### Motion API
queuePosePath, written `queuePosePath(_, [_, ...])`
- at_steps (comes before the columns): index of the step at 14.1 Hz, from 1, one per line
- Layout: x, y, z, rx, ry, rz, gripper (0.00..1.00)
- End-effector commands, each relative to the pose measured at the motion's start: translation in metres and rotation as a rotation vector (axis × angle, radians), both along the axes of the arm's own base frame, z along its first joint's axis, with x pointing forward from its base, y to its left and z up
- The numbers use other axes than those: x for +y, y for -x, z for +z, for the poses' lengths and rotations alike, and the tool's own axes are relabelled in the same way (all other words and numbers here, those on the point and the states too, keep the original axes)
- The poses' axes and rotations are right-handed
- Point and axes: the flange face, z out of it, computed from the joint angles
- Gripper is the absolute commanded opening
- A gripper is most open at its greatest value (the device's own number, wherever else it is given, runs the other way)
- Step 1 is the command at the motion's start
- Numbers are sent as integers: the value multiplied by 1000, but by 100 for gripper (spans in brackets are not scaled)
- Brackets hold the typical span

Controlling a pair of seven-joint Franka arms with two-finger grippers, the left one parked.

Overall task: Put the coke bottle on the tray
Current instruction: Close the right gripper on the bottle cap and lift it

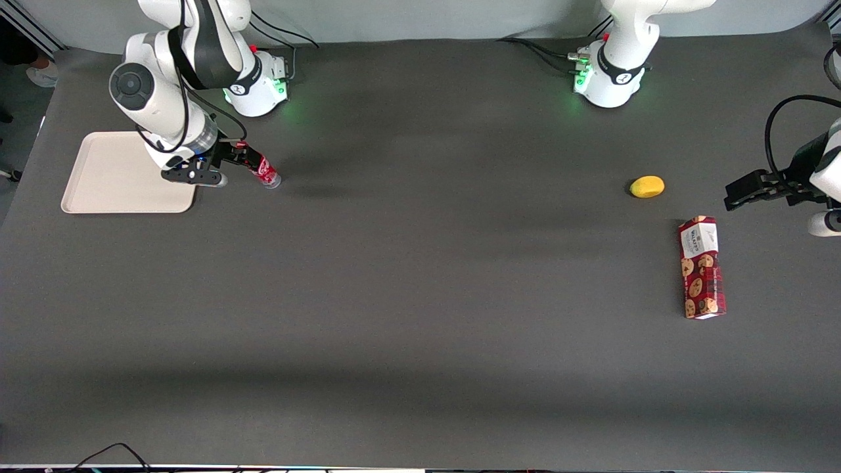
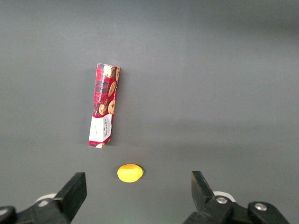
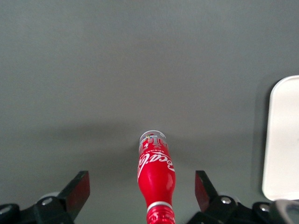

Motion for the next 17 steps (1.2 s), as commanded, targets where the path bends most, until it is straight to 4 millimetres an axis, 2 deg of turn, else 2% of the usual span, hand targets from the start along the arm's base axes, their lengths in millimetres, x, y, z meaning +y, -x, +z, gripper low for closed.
queuePosePath(1, [-7,24,-5,-26,14,-46,100])
queuePosePath(7, [-10,54,-12,-17,22,-55,100])
queuePosePath(9, [-10,57,-10,-6,24,-52,97])
queuePosePath(13, [-10,59,-9,-4,24,-49,74])
queuePosePath(17, [-10,59,-8,-6,22,-50,43])
